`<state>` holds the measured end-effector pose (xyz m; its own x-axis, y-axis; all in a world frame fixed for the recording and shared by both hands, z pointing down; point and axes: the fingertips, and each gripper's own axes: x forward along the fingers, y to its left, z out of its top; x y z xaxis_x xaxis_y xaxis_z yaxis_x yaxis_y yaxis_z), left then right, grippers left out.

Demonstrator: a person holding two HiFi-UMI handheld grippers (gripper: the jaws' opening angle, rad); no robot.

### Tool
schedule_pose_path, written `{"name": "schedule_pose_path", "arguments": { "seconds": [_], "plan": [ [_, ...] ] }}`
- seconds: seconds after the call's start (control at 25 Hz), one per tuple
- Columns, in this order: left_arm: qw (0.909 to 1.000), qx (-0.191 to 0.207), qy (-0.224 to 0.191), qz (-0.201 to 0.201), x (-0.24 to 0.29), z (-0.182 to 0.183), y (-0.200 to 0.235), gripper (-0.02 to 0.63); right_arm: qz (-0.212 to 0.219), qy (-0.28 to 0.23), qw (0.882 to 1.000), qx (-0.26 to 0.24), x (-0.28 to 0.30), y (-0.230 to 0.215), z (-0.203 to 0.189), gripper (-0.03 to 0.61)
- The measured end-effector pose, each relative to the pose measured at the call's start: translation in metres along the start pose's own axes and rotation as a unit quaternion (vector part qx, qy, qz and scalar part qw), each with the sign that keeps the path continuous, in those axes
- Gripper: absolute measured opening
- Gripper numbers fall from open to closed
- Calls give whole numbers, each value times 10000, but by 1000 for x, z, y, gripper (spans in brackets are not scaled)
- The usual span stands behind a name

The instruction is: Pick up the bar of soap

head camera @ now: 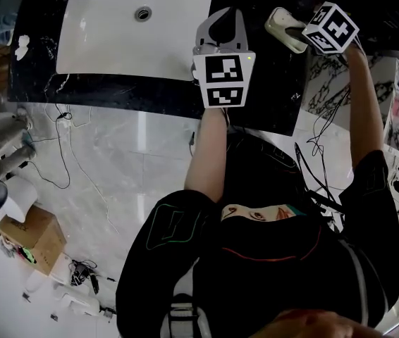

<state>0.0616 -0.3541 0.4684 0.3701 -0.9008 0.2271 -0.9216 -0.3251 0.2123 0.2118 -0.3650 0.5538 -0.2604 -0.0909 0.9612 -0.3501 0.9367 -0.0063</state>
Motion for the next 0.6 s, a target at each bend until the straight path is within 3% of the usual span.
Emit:
{"name": "schedule_pose_path", "arguments": {
  "seconds": [0.32,0.6],
  "plan": [
    [10000,-54,26,45,-1,-2,6,8,276,428,9982,-301,17,10,3,210],
    [9998,-162,51,72,-1,-8,2,8,175,552,9981,-208,19,8,1,209]
  ]
}}
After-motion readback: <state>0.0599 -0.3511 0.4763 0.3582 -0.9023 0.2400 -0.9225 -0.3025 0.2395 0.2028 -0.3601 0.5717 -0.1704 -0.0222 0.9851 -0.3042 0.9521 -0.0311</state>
